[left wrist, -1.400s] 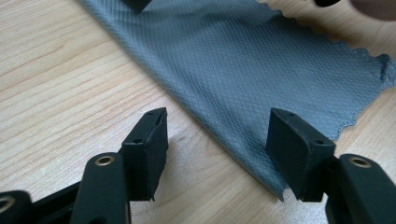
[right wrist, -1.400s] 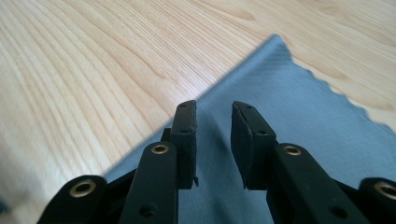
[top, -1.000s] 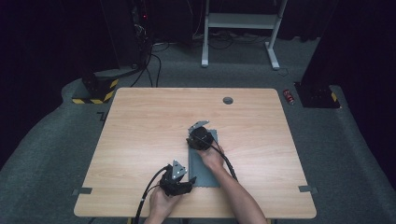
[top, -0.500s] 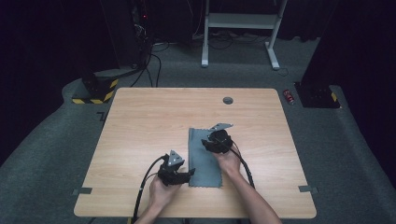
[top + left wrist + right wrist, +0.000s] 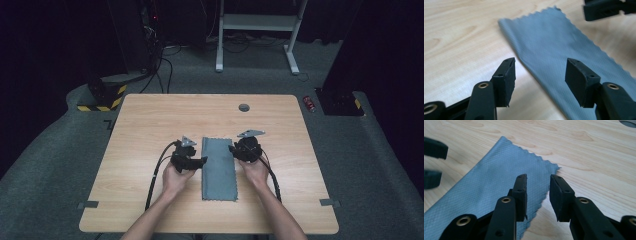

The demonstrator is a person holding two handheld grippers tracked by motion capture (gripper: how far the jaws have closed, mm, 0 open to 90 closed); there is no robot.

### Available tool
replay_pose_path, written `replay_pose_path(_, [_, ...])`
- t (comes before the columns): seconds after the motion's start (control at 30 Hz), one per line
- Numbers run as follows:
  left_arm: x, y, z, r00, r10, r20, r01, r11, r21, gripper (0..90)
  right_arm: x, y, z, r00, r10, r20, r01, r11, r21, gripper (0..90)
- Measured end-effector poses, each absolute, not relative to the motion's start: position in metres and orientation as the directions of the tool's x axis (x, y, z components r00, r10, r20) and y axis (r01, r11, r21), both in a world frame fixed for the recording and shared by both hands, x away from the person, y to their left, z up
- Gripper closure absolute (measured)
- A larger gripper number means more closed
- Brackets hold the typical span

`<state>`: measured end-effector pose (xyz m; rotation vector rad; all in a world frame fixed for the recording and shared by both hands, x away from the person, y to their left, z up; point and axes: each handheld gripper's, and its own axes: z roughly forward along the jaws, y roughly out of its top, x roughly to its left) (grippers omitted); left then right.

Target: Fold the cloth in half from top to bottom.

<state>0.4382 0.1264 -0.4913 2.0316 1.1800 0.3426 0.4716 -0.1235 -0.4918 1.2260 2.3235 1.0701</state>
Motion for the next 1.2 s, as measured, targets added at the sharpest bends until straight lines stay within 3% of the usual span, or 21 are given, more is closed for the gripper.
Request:
replay_pose_path(0.57, [0.491, 0.121, -0.505, 0.435, 0.889, -0.141, 0.689, -0.228, 0.688, 43.1, 0.488, -0.126, -0.508, -0.508, 0.858, 0.080, 0.628, 0.305, 0.716, 65.0])
replay_pose_path(1.03, [0.499, 0.112, -0.513, 0.430, 0.894, -0.129, 0.692, -0.235, 0.682, 46.9, 0.501, -0.106, -0.512, -0.464, 0.883, 0.063, 0.652, 0.293, 0.699, 60.1])
replay_pose_path(1.2, [0.498, 0.108, -0.514, 0.448, 0.891, -0.067, 0.671, -0.286, 0.684, 50.9, 0.507, -0.099, -0.515, -0.472, 0.881, 0.033, 0.656, 0.326, 0.680, 59.6])
